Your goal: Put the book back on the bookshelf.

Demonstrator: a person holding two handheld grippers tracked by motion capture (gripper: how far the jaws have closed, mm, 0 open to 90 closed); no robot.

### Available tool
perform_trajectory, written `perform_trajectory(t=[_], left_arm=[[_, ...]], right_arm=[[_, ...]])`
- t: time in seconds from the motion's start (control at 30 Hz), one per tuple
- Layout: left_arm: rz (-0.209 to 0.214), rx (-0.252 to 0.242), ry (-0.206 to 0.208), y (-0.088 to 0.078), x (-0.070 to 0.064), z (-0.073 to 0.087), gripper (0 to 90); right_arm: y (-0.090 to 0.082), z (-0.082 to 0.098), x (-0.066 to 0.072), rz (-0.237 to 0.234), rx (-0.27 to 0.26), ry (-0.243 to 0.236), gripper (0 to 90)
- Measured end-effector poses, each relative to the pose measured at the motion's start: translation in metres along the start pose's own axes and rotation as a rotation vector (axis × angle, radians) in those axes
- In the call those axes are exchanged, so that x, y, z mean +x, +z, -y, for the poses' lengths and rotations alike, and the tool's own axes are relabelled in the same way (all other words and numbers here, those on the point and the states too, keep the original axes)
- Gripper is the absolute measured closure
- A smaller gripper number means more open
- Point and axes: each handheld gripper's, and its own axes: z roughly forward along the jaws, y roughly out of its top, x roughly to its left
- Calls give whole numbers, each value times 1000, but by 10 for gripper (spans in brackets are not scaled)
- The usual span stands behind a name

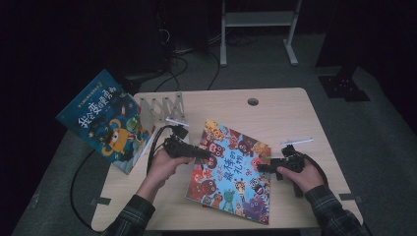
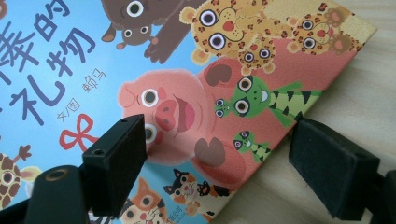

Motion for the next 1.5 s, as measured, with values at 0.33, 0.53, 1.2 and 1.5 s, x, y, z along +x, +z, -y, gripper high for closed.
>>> perform_trajectory(t=[0.33, 0.53, 1.2, 1.5], left_arm=[[61, 46, -57, -8, -12, -27, 683], [52, 41, -54, -11, -23, -37, 709], [-33, 36, 48, -43, -76, -64, 758], [-54, 43, 90, -58, -90, -75, 802]], right_arm=[[-6, -1, -5, -52, 19, -15, 202], [-16, -1, -7, -50, 2, -46, 279], [-27, -8, 5, -121, -48, -117, 414], [-34, -11, 4, -169, -62, -143, 456]])
